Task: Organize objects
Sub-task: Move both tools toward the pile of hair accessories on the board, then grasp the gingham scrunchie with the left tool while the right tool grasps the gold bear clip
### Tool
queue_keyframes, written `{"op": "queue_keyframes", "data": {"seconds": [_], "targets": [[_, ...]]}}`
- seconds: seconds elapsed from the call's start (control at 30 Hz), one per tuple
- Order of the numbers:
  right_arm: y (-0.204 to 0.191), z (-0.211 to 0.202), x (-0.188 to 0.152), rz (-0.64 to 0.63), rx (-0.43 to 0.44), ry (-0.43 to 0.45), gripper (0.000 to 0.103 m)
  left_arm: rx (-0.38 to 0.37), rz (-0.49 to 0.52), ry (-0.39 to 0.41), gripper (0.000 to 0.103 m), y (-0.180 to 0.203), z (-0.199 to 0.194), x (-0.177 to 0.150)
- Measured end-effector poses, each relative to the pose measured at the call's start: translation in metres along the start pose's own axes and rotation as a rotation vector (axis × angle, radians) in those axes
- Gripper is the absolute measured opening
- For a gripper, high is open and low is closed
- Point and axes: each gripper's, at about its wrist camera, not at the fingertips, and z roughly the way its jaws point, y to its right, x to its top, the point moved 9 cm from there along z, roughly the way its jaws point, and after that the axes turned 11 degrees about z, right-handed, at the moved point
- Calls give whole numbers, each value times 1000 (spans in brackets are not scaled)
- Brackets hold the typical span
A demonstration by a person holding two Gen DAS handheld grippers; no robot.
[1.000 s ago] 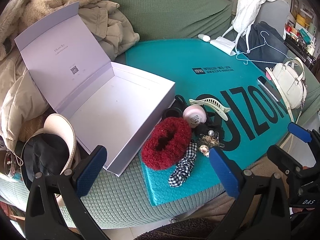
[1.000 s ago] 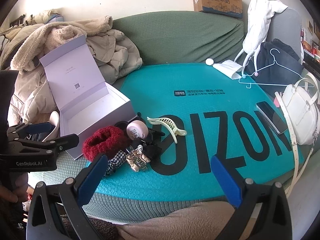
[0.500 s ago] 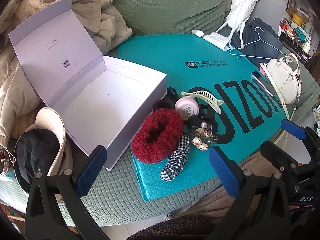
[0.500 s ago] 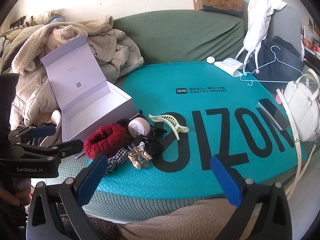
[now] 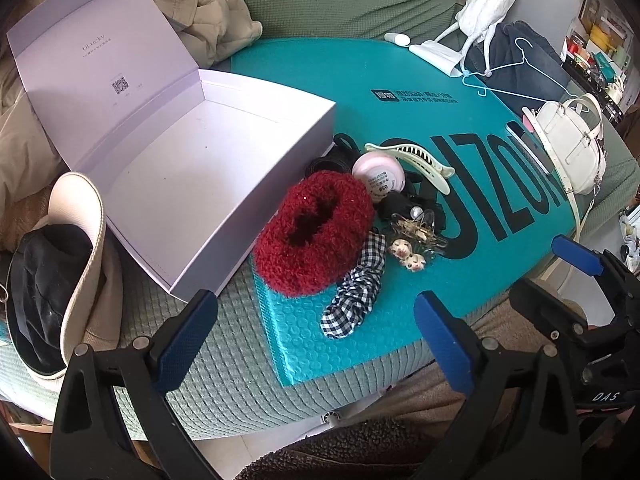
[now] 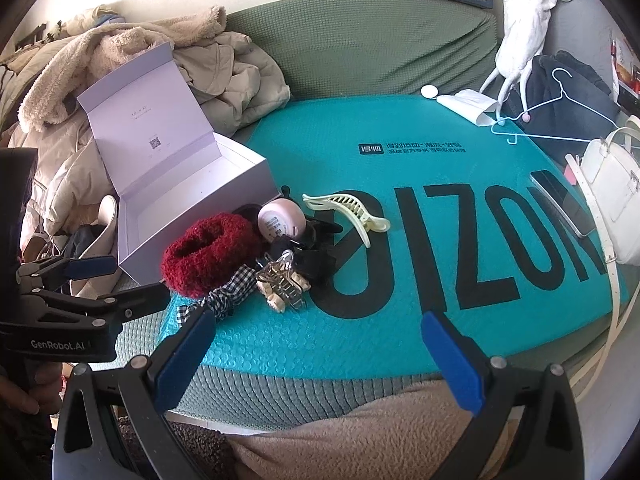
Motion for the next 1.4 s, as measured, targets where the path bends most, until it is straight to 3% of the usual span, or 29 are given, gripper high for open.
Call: {"op": "queue_keyframes", "data": {"seconds": [0.37,0.5,0.77,1.13,1.27,1.4], "targets": [[0,28,-10,5,1,-71,100,-71,4,-43,84,10,32,-10],[-2,37,-12,-9,12,-94,98,-105,7,-65,69,16,43,-13],[-5,57,-12,-26,36,-131,75,-170,-2,-81,60,24,60,-15],[-22,87,-6,-96,87,-169,62,-213,4,-100,48,31,76,-12],[-25,95,-7,-99,114,-187,45,-229,7,-97,33,33,79,-10],[-27,96,-8,-104,140,-190,37,-245,16,-96,30,38,79,-9]]}}
